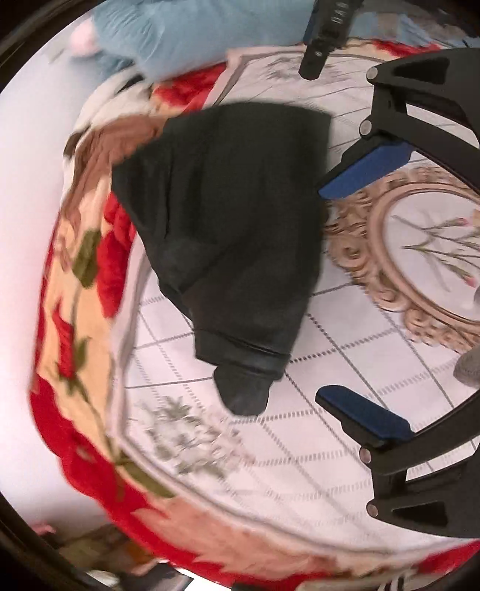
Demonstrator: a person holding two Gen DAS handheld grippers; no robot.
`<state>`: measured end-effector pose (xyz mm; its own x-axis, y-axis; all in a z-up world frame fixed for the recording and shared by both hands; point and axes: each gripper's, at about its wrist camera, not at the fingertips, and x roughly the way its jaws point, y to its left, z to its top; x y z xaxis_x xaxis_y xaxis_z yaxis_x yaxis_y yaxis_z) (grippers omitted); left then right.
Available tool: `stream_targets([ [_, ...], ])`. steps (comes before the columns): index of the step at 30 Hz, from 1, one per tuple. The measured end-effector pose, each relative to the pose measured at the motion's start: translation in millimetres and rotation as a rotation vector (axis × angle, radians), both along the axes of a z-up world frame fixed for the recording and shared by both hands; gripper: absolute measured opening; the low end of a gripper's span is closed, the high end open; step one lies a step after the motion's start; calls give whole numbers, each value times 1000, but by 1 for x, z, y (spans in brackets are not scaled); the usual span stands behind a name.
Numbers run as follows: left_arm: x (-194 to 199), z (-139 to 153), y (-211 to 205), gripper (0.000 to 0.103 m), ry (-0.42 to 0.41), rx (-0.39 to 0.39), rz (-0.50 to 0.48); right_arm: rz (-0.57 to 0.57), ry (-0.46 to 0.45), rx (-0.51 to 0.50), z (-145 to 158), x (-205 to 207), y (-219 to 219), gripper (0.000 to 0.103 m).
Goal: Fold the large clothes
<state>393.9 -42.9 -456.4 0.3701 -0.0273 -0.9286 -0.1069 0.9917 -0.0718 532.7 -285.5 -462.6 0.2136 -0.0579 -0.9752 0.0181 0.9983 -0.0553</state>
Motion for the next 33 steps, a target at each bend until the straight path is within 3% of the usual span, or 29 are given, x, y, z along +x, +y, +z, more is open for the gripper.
stream_targets([
  [1, -6, 12, -2, 103, -5, 19, -12, -10, -16, -20, 18, -31, -15, 91],
  [3, -24, 44, -4, 103, -28, 39, -30, -43, -51, -56, 44, -60, -16, 91],
  [8, -67, 126, -10, 103, -76, 69, -73, -135, -112, -80, 143, -146, -8, 91],
  [14, -136, 233, -23, 103, -156, 110, -123, -138, -237, -107, 279, -244, 8, 91],
  [20, -213, 331, -32, 103, -231, 117, -116, -125, -353, -136, 392, -335, 14, 91],
  [26, -272, 404, -35, 103, -287, 118, -89, -137, -426, -116, 476, -412, 9, 91],
  [33, -318, 447, -35, 103, -336, 125, -76, -115, -502, -115, 536, -477, 13, 91],
])
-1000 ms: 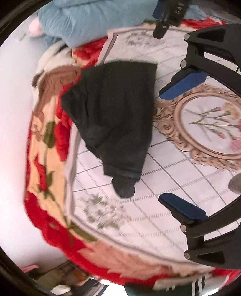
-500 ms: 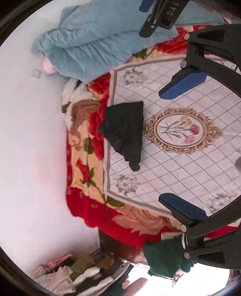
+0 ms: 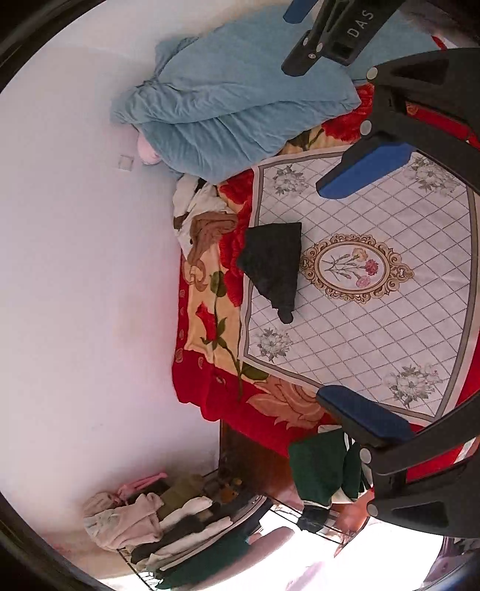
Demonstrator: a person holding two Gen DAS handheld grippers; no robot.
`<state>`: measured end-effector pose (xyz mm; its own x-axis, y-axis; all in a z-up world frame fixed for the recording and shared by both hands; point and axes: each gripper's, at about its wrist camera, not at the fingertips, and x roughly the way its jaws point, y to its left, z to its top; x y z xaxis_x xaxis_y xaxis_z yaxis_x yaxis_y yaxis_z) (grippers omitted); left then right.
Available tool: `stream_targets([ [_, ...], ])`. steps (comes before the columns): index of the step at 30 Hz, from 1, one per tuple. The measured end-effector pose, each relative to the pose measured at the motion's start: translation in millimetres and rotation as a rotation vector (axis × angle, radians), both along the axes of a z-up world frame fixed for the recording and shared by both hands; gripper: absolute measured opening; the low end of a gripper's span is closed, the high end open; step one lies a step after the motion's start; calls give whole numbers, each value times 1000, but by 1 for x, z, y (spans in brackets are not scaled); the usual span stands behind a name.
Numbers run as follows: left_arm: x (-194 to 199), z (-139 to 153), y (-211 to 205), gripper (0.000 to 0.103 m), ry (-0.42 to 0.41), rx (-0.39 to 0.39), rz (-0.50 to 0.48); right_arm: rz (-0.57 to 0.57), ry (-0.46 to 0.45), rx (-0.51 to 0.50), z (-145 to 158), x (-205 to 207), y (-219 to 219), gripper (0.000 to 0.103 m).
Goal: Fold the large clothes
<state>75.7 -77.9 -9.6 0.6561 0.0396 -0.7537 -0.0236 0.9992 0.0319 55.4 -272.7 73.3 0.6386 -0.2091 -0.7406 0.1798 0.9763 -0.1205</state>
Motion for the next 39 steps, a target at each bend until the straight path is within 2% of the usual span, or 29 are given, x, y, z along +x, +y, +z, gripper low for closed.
stream_targets([
  [4, -16, 12, 2, 103, -22, -5, 4, 14, -23, 7, 20, -25, 4, 91],
  [16, -47, 38, 5, 103, -74, -25, -2, 39, -68, 4, 51, -61, 16, 91],
  [28, -58, 44, 7, 103, -98, -29, 0, 64, -104, 8, 66, -74, 16, 92],
  [39, -63, 49, 7, 103, -109, -25, 1, 82, -105, 19, 67, -78, 15, 92],
])
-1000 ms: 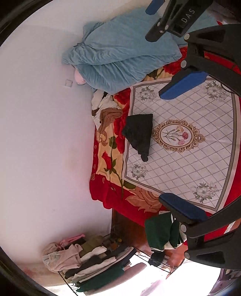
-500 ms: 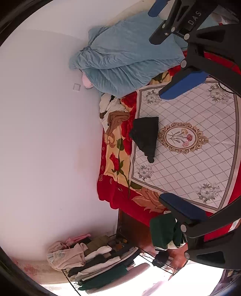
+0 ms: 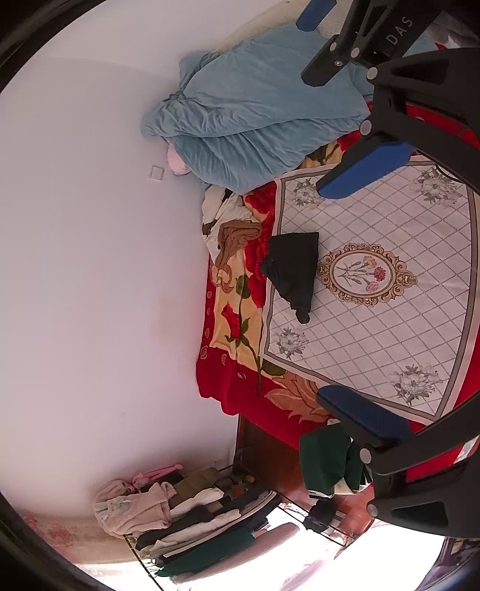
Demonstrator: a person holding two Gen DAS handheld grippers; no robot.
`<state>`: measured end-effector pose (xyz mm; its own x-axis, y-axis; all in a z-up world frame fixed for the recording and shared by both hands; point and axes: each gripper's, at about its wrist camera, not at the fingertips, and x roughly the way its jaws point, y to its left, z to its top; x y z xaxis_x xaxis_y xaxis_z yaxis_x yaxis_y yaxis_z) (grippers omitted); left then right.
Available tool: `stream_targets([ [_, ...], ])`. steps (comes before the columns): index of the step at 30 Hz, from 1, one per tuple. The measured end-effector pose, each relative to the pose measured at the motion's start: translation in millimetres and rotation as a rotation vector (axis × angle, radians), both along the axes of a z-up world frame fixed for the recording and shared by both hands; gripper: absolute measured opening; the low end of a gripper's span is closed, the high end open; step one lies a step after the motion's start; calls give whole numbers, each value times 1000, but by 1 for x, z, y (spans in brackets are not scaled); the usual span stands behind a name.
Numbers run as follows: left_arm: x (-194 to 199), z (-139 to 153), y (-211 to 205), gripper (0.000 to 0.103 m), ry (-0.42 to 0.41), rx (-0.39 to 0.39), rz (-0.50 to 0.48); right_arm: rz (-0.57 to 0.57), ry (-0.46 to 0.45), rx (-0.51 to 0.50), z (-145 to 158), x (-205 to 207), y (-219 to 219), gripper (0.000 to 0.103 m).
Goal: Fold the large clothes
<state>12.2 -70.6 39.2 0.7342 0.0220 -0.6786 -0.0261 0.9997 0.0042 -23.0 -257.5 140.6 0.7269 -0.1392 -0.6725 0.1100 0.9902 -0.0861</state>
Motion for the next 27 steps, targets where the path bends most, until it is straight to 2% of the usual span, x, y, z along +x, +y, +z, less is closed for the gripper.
stream_targets([
  [27, 2, 4, 1, 103, -8, 24, 17, 2, 0, 22, 1, 2, -5, 92],
])
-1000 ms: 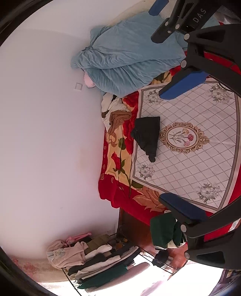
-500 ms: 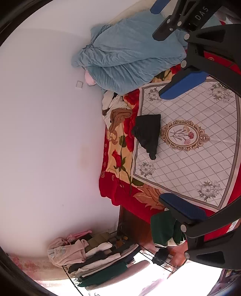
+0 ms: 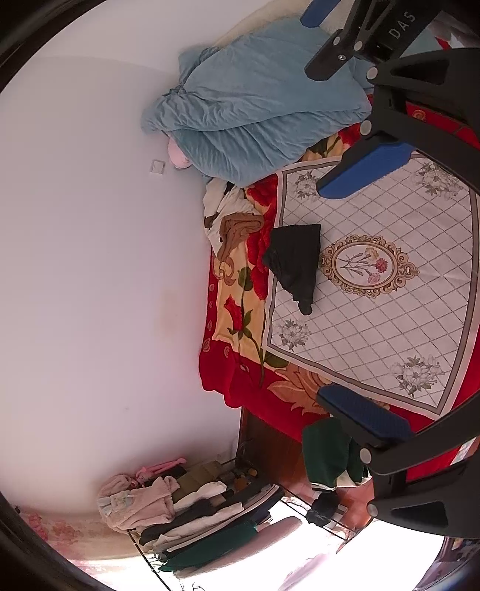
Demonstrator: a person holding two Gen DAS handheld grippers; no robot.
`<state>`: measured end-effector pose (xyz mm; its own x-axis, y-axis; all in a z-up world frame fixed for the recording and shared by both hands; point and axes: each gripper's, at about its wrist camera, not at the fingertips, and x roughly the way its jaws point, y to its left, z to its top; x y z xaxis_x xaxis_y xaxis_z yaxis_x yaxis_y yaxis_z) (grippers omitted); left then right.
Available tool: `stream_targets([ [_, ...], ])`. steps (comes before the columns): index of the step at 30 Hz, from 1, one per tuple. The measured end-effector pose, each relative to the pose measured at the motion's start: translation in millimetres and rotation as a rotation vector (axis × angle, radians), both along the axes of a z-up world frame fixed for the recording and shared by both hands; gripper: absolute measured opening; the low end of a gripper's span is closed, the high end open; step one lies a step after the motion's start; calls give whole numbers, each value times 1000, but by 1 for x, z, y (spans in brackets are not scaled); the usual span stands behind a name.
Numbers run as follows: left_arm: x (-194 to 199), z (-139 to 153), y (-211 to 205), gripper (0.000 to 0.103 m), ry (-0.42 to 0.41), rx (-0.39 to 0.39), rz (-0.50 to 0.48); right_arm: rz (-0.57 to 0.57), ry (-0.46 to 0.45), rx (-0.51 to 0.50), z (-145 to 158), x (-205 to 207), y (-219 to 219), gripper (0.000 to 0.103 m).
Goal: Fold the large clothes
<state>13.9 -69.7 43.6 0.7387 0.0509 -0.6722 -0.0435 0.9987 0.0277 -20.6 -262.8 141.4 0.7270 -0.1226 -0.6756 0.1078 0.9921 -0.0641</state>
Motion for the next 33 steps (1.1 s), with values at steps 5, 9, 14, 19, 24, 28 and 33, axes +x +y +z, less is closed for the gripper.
stream_targets([
  [5, 1, 1, 2, 103, 1, -2, 2, 0, 1, 3, -1, -1, 3, 92],
  [9, 1, 2, 4, 103, 0, 2, 3, 0, -1, 1, -1, 0, 2, 92],
  [14, 2, 3, 5, 103, -2, 5, 3, 0, -1, 7, -1, 1, 1, 92],
  [19, 2, 5, 7, 103, -7, 11, 2, 2, -2, 5, -1, 3, 3, 92],
  [24, 1, 5, 8, 103, -11, 12, 2, 2, -2, 5, -1, 3, 3, 92],
  [28, -1, 4, 9, 103, -7, 14, 3, 4, -2, 8, -1, 2, 4, 92],
  [33, -5, 1, 8, 103, -1, 25, 13, 3, 0, 12, -2, -5, 6, 92],
])
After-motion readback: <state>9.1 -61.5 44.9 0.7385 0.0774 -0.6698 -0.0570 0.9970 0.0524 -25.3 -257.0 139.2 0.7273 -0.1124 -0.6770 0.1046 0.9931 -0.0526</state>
